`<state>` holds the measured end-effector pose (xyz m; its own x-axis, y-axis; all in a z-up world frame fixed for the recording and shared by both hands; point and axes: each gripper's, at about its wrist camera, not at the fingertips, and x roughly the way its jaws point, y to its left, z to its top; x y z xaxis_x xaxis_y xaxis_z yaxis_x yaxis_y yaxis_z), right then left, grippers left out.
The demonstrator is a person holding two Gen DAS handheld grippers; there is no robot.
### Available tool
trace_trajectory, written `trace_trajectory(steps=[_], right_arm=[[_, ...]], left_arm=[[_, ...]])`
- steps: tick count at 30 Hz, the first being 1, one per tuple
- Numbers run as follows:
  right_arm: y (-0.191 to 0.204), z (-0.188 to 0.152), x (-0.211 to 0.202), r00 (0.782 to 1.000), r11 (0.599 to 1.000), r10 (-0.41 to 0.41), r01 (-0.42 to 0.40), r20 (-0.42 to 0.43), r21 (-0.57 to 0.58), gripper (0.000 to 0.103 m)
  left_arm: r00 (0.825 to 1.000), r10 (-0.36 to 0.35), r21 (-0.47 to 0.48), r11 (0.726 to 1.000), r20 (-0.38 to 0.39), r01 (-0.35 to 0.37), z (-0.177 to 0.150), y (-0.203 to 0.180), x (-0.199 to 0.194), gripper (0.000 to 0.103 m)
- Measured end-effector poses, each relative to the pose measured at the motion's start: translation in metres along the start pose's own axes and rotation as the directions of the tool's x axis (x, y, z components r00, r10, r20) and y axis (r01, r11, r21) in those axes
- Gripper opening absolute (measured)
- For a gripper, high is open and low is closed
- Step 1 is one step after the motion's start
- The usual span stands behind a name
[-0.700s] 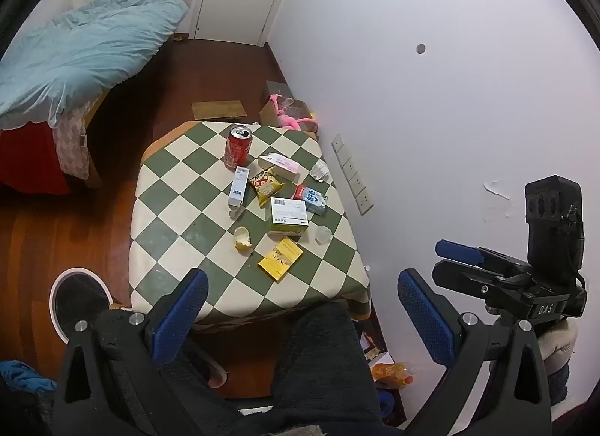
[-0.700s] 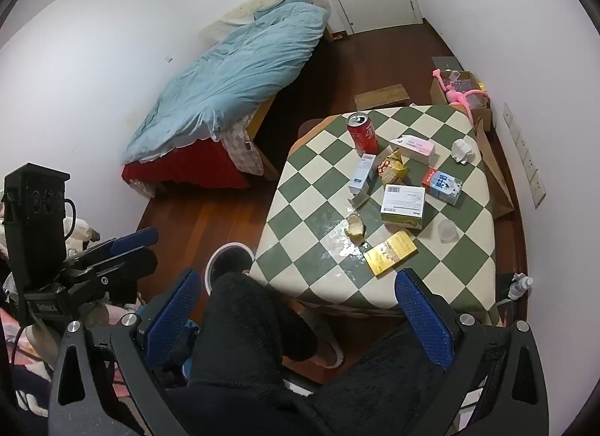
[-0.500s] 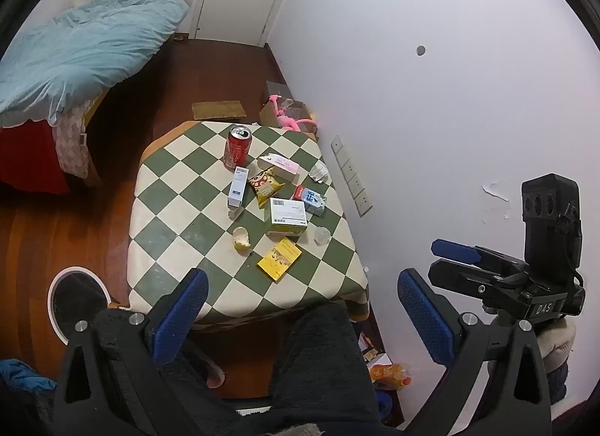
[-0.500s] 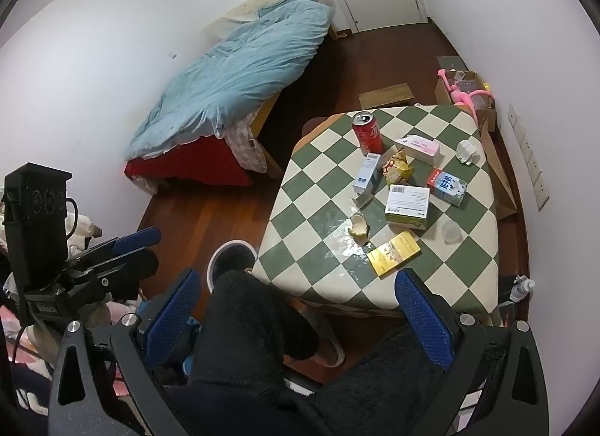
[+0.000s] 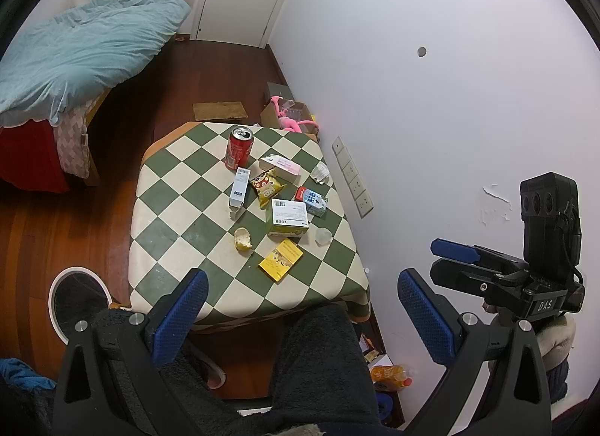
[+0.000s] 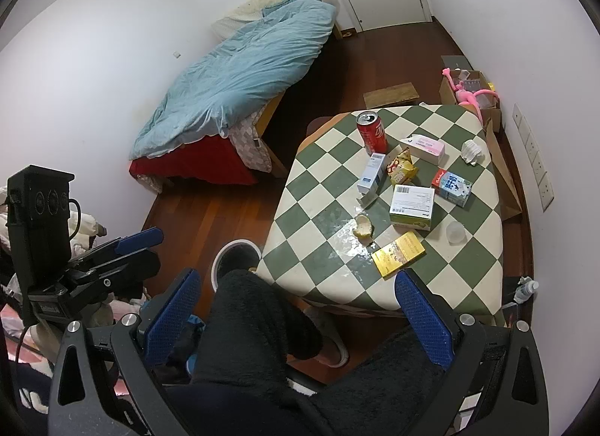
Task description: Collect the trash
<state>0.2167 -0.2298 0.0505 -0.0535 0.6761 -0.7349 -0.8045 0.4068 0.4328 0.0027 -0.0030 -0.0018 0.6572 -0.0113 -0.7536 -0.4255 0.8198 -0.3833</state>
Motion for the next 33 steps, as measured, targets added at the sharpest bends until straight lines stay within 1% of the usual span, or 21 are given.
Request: trace_trajectory(steps=[2,8,33], right_arm=[[-0.0005,-0.0001,-0.0002,1.000,1.000,0.000,0.000,0.000,0.001,0.103],[-0.0004,-0.0009,-0.0003,1.000,1.000,0.002,-0.002,0.001,0.003,0.103],[0.0006,-0.0006,0.0013,1.000,1.000,0.004,-0.004,-0.002,0.001,0.103]], left_arm=[[1.000,-0.002,-0.003,1.000,0.002,0.002,0.0011,0.0029,-0.0044,0.103],[1.000,0.000,0.010,1.000,-0.003,0.000,0.0020,0.0000,-0.0040,0.103],[1.000,0.004,0.011,1.000,0.004,-0.004,-0.0015,0.0041,-0.0036,0.103]])
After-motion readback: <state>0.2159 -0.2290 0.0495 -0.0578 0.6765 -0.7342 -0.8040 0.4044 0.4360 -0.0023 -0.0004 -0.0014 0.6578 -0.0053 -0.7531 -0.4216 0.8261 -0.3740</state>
